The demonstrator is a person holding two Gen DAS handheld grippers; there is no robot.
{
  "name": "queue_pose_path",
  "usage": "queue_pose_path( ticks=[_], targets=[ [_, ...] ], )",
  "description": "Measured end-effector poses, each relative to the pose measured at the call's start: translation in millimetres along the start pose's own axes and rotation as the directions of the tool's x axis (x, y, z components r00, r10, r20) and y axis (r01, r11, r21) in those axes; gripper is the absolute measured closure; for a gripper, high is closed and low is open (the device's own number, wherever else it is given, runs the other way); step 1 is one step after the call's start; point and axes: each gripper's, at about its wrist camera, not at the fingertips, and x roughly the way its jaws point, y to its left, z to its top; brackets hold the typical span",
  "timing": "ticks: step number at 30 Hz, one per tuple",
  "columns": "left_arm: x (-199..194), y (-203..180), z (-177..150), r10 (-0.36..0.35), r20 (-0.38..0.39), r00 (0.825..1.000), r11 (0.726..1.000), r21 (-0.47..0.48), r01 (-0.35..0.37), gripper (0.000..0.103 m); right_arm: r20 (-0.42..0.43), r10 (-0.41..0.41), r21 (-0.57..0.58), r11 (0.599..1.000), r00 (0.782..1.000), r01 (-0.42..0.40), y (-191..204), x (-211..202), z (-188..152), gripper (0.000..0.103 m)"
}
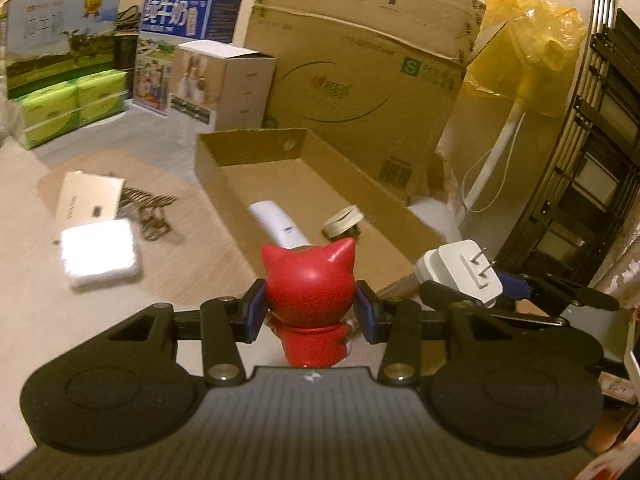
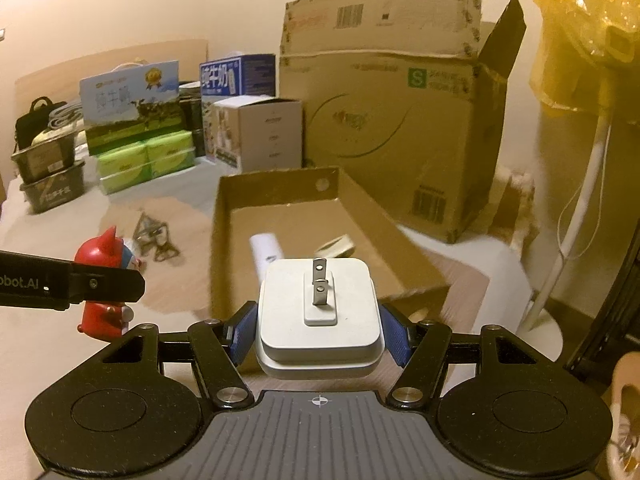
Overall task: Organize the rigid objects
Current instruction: 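Carry the red cat and white adapter with both tools over the cardboard tray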
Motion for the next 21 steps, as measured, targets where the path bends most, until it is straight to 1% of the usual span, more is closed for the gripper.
queue_pose_path(
  ticks=[5, 9, 16, 21],
  targets=[
    [18.8, -12.6, 15.5, -0.026, 0.001, 1.000, 1.000, -0.007, 0.026, 0.061, 0.003, -0.006, -0.009, 1.000, 1.000, 0.006, -19.5, 11.5, 13.9, 0.038],
    [35.9, -16.3, 27.8, -0.033, 0.000, 0.999, 0.999, -0.037, 0.033, 0.061, -0.004, 0.002, -0.013, 1.000, 1.000, -0.002, -33.6, 26.2, 25.3, 0.038],
    [65.4, -8.4, 50.7, -0.028, -0.003, 1.000, 0.992, -0.125, 0.028, 0.061, -0.022, 0.024, -0.027, 0.999, 0.999, -0.025, -54.5, 54.3, 45.5, 0.038],
    [82.4, -2.1, 60.2, -0.017, -0.012, 1.000, 0.987, -0.162, 0.015, 0.061, -0.039, 0.051, -0.022, 0.998, 0.998, -0.052, -62.0, 75.0, 54.2, 0.038]
  ],
)
